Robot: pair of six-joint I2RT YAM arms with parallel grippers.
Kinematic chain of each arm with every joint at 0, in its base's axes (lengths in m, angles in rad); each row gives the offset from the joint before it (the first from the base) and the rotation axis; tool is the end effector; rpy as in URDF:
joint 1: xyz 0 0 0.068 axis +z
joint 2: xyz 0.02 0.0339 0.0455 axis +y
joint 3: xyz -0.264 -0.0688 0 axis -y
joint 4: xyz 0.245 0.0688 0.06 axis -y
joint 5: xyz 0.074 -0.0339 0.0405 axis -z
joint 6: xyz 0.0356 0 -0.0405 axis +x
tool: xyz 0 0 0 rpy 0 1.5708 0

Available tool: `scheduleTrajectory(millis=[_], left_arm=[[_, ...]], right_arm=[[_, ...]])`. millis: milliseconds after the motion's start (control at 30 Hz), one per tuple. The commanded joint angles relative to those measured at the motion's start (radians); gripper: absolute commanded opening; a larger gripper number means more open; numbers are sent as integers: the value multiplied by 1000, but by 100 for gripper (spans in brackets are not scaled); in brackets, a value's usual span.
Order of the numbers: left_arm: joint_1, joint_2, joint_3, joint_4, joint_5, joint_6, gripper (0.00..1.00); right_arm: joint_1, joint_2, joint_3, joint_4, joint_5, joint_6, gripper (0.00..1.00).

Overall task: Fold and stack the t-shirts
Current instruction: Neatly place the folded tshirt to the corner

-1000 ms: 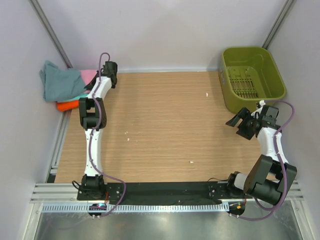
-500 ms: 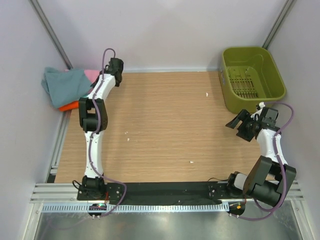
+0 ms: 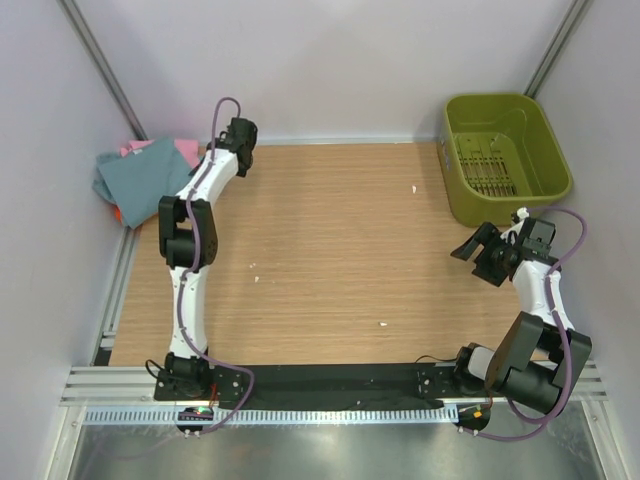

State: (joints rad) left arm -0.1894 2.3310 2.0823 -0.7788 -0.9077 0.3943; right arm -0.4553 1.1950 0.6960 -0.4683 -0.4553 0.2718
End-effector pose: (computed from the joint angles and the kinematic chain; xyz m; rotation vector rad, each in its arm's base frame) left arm 0.5000 -0.0673 0.2206 0.3821 2.4168 1.2456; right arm 0.2108 -0.0858 0.2073 0.7088 2.3616 0.4972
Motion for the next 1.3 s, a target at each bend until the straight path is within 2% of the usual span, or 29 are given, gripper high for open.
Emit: scheduleTrajectory(millis=[0,33,67,100,200,300,367,567,767,900,1033,1267], left_arm=[[50,5,41,15,-68,-29,22],[54,19,57,6,-72,-38,38],[57,19,59,-2,-50,-60,47],[57,11,58,-11,-27,-72,59],[64,-77,61,-103,163,-205,82],[79,-166,71,-148,301,-280,84],[79,-214,56,-149,323,-284,85],[97,-242,-37,-76,204,-230,86],[177,-268,-63,-135,236,-325,87],[226,-272,-111,-123,170,-316,88],[286,-288,-120,-137,176,-344,87],[338,-222,-134,-131,15,-296,87]], right_arm=[[-6,-23,-4,42,1,-11,81],[-6,-21,-4,40,1,-11,81],[-6,-21,-4,42,3,-13,81],[-6,-23,-4,42,3,-16,81],[-6,-23,-4,40,4,-19,81],[-8,-21,-4,40,6,-20,81],[-10,-20,-7,45,6,-17,81],[-13,-18,-16,60,3,-8,81],[-14,-23,-6,57,0,-6,81],[-16,-34,-18,60,-2,-2,81],[-20,-43,-30,56,-2,-3,81],[-22,-29,-20,62,-2,-3,81]])
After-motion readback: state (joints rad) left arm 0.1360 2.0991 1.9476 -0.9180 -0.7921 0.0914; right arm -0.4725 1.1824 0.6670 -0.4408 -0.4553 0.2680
